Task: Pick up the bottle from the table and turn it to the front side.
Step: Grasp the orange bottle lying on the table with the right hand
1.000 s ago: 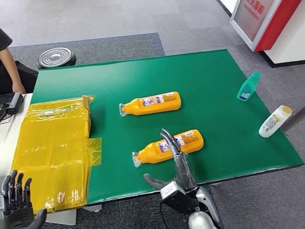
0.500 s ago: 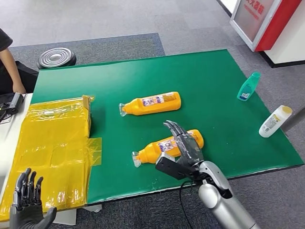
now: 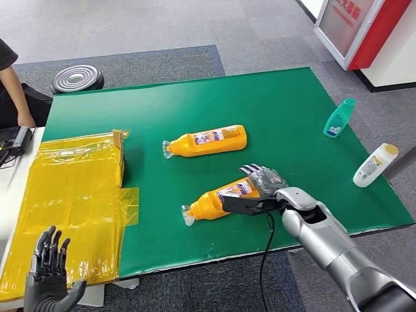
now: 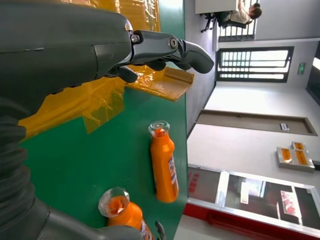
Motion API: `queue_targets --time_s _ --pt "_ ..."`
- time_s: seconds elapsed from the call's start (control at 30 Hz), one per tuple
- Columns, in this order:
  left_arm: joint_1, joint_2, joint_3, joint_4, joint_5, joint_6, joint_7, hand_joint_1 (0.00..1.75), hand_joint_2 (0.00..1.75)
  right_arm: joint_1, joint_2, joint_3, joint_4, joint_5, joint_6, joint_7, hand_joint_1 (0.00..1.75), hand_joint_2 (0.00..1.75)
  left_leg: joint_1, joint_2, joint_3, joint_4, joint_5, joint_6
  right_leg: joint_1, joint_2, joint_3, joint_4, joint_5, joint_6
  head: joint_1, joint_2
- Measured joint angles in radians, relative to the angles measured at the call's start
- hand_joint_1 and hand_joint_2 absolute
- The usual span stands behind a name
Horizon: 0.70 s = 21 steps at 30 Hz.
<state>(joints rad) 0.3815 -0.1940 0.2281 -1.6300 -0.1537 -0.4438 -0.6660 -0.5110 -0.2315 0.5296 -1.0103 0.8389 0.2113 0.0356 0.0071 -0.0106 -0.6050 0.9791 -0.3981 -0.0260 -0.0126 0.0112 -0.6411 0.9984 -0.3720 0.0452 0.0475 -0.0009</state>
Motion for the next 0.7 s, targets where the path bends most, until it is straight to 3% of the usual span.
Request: queue_targets --time_s 0.1,0.23,0.4,0.53,0.7 --pt "-0.003 0.004 -0.004 0.007 0.001 0.002 0.0 0.0 1.75 -0.033 -0.011 0.034 0.051 0.013 0.03 -0.007 1.75 1.75 0.0 0.0 0.0 0.0 0.0 0.0 0.0 0.0 0.0 0.0 0.0 0.0 0.0 0.0" --pt "-0.008 0.011 -0.012 0.015 0.009 0.004 0.0 0.0 1.75 -0.079 -0.034 0.079 0.099 0.006 0.082 -0.053 1.75 1.75 0.0 0.0 0.0 0.0 0.0 0.0 0.0 0.0 0.0 0.0 0.0 0.0 0.0 0.0" --pt "-0.011 0.019 -0.023 0.024 0.019 0.012 0.0 0.0 1.75 -0.101 -0.056 0.115 0.112 -0.014 0.081 -0.076 1.75 1.75 0.0 0.0 0.0 0.0 0.0 0.001 0.0 0.0 0.0 0.0 0.0 0.0 0.0 0.0" --pt "-0.009 0.02 -0.024 0.027 0.022 0.02 0.0 0.0 1.75 -0.086 -0.07 0.128 0.093 -0.048 0.017 -0.067 1.75 1.75 0.0 0.0 0.0 0.0 0.0 0.001 0.0 0.0 0.0 0.0 0.0 0.0 0.0 0.0" --pt "0.005 0.015 -0.024 0.027 0.019 0.018 0.0 0.0 1.75 0.003 -0.078 0.115 -0.009 -0.084 -0.121 -0.052 1.75 1.75 0.0 0.0 0.0 0.0 -0.001 0.0 0.0 0.0 0.0 0.0 0.0 0.0 0.0 0.0"
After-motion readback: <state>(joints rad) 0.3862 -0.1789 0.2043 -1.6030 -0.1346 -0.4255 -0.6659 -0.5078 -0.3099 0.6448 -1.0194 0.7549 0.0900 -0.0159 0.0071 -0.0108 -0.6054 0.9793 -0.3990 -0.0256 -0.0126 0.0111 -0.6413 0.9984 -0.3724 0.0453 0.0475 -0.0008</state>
